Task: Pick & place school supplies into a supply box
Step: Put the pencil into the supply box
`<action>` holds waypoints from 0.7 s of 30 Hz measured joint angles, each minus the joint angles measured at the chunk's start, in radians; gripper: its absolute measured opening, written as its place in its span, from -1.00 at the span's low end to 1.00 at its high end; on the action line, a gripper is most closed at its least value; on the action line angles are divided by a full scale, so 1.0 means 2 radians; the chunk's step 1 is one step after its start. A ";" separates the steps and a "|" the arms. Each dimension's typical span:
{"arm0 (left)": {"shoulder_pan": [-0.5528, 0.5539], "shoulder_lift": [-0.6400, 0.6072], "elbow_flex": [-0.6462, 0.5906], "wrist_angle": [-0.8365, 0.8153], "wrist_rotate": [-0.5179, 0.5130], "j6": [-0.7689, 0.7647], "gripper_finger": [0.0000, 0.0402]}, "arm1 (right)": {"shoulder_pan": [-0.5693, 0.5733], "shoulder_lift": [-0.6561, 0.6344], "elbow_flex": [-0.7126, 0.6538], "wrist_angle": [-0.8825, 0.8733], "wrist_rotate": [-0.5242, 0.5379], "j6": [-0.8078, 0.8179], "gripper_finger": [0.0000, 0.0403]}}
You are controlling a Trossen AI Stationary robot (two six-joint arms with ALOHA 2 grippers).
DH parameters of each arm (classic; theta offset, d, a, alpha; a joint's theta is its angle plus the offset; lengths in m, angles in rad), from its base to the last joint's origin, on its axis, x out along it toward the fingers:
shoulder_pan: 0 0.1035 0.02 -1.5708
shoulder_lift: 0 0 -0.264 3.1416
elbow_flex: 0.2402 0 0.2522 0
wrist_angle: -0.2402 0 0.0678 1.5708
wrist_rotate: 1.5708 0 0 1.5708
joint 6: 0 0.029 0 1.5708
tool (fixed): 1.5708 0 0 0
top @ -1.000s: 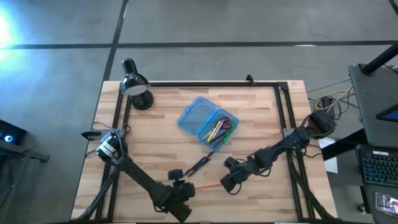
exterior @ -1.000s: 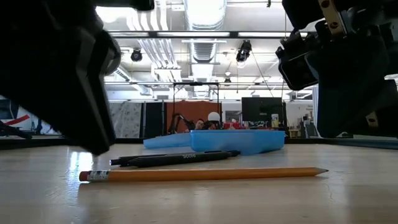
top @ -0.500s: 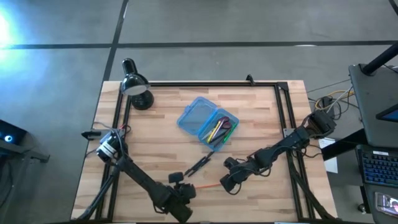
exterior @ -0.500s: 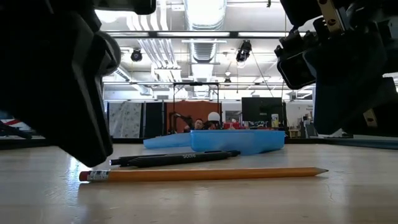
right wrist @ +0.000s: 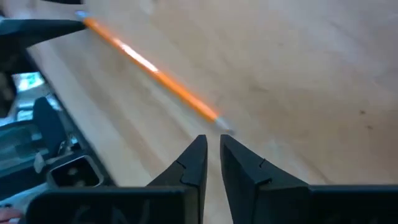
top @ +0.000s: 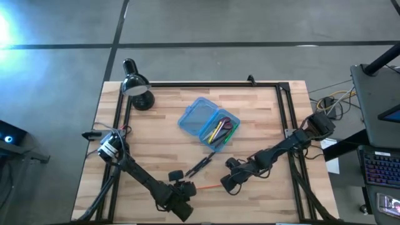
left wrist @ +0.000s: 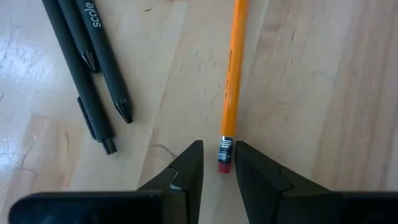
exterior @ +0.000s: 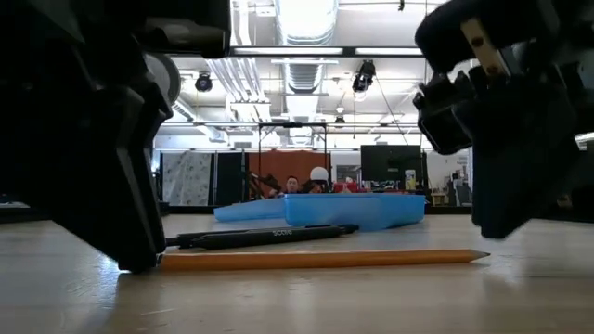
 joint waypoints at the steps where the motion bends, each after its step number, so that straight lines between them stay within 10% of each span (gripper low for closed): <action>1: 0.000 0.000 0.000 0.000 -0.001 0.000 -0.62 | 0.000 0.003 0.000 0.001 0.000 0.000 -0.80; 21: 0.002 0.000 -0.003 0.005 -0.001 0.001 -0.62 | -0.002 0.019 0.001 0.039 -0.002 -0.005 -0.75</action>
